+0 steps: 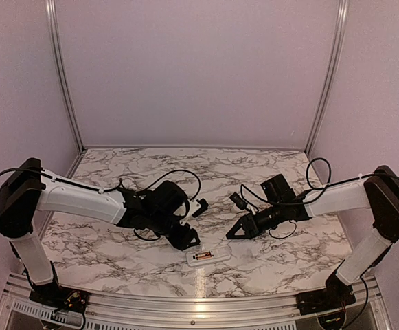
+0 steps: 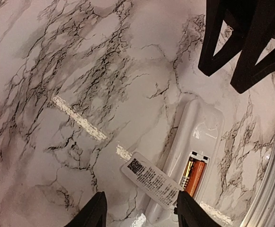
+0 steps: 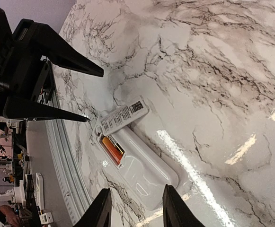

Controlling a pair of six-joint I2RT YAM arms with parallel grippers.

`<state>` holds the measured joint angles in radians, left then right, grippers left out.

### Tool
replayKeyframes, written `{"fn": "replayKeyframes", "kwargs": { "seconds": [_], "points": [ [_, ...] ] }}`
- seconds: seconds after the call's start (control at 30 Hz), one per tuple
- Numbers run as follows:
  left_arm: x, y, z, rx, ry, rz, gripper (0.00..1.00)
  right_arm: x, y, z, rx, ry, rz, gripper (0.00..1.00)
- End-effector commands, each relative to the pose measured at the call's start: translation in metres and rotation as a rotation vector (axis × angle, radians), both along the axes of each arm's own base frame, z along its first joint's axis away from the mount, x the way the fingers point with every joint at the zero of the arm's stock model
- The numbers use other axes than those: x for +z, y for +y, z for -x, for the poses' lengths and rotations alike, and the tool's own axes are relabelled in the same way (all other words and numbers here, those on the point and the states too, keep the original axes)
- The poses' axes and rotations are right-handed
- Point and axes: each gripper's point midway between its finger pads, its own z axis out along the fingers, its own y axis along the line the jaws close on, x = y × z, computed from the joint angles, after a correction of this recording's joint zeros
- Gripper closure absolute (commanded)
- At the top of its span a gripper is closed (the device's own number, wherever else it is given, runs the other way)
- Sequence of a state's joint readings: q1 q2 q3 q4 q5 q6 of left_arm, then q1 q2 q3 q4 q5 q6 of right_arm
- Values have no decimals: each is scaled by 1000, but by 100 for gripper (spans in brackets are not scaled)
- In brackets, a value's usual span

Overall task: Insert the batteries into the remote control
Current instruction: Move the battery cover to the center of the board, then pick up the battery cover from the center of the board.

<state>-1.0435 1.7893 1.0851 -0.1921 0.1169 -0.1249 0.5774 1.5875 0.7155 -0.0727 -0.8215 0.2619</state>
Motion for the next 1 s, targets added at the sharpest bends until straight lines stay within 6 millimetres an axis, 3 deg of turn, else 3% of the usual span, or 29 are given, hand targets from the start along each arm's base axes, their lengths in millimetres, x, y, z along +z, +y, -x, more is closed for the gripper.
{"fn": "replayKeyframes", "kwargs": {
  "seconds": [0.0, 0.23, 0.43, 0.97],
  "points": [
    [26, -8, 6, 163, 162, 170, 45, 9, 1, -8, -9, -22, -14, 64],
    [19, -13, 0, 327, 270, 135, 47, 10, 2, -9, -10, -25, -14, 64],
    [2, 0, -7, 437, 281, 54, 53, 12, 1, -9, -11, -34, -13, 64],
    [-30, -11, 9, 467, 389, 29, 54, 10, 1, -9, -11, -33, -9, 64]
  ]
}}
